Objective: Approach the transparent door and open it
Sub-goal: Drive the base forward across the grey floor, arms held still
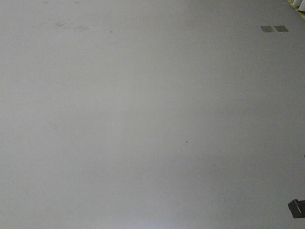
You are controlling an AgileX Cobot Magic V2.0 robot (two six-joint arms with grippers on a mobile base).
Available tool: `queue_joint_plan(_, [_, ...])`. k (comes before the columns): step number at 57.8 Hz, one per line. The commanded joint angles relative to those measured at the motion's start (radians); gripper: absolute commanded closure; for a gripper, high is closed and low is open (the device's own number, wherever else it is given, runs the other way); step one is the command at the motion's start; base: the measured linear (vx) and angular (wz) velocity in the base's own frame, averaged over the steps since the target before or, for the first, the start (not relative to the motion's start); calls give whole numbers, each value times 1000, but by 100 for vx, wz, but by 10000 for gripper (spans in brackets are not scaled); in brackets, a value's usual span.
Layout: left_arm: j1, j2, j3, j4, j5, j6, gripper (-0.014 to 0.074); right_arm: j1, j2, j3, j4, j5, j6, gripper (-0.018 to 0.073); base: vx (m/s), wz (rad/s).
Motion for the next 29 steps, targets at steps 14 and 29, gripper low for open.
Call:
queue_joint_plan(14, [-4,-13,28,-7,-85,-4,593,-4,-14,14,-3,-82,-5,559,0,0])
queue_joint_plan(29, [-4,-13,28,-7,-85,-4,593,-4,-14,14,-3,-82,-5,559,0,0])
